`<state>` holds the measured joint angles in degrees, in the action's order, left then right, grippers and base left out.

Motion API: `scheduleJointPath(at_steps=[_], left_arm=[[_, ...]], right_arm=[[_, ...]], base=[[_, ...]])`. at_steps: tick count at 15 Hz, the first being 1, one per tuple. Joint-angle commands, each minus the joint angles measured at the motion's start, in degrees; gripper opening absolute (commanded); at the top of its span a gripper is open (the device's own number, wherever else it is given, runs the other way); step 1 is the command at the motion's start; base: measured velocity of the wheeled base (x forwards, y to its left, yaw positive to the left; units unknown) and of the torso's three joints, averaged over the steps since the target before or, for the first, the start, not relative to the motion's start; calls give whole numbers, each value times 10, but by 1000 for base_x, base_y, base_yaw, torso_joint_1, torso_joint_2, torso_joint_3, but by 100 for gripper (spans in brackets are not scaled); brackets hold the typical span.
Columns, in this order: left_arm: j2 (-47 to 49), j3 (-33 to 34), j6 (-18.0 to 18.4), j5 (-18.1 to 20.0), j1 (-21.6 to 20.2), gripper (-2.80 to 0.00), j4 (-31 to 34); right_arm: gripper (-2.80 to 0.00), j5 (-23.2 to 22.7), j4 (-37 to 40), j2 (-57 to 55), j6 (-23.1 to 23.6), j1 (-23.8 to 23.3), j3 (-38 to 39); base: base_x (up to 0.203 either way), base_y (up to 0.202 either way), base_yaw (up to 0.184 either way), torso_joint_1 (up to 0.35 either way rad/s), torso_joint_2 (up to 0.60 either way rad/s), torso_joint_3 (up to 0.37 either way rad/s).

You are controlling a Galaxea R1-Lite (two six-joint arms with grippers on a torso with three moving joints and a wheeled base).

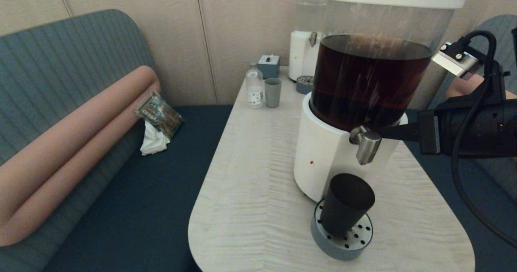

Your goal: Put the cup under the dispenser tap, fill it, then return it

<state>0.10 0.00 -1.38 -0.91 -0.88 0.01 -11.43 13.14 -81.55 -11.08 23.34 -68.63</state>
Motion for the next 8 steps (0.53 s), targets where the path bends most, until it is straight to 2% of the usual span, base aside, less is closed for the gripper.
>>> scheduleJointPath(at_steps=[1, 8], left_arm=[[0, 1, 0, 0, 0, -280, 0], [0, 1, 0, -1, 0, -280, 0]], right_arm=[[-280, 0, -2, -8, -1, 0, -4], [-280, 7, -26, -24, 1, 1, -7]], base=[[0, 0, 0, 0, 0, 0], [0, 0, 0, 0, 0, 0]])
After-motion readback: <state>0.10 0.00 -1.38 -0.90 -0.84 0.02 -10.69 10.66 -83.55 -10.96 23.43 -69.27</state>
